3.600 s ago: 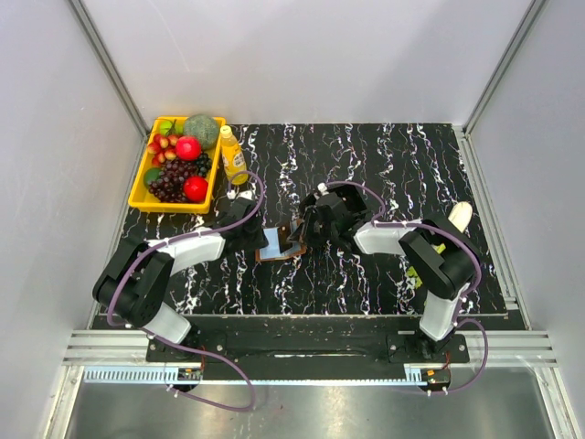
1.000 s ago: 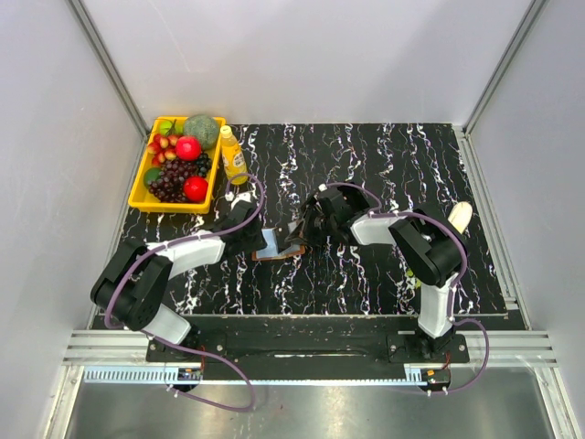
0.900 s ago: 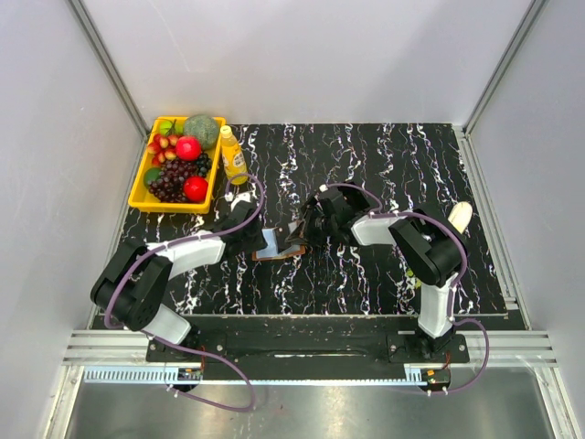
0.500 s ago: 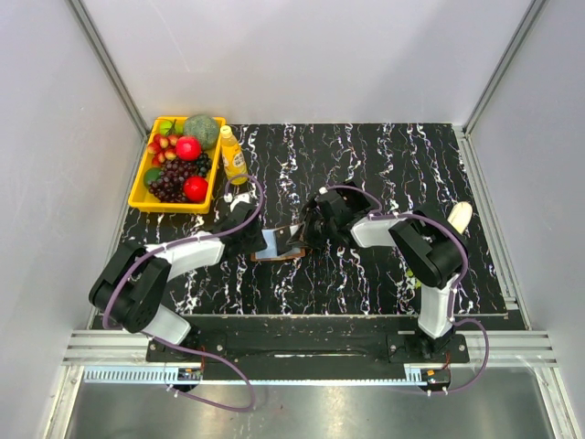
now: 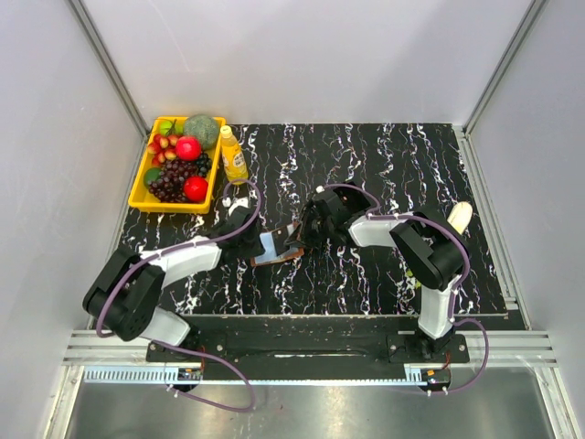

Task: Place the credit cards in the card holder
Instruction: Insert the credit card into the card holder.

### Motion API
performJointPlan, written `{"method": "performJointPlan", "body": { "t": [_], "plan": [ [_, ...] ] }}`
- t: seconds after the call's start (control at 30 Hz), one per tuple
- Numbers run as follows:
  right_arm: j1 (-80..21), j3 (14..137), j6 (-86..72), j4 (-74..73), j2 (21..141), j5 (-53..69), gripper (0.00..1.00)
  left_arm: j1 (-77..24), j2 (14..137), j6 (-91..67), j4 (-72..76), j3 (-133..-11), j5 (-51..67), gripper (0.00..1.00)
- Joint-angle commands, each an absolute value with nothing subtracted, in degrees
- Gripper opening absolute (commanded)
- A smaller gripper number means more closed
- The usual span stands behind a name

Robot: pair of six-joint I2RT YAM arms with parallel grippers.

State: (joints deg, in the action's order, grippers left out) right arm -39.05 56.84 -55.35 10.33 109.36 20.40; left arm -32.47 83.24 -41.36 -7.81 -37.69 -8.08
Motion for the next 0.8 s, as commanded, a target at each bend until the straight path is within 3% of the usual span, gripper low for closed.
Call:
{"method": "performJointPlan", "body": {
  "t": [0.0,0.17,0.77],
  "plan": [
    [-39.29,57.13,-56.87,10.46,109.6,20.04,0.0,-33.22,80.17,-40.52,-17.67,-34.11,-4.85,0.27],
    [-39.37,56.86,-55.72,9.32,109.51,19.6,0.0,-33.31,76.12,-40.08,-14.78,-32.53,-1.42,0.32],
    [-39.9,57.92,-51.85,7.91,113.9,26.28,0.0,-34.1,81.65,-42.19,-12.22,-31.99,-4.75,0.3]
  ]
}}
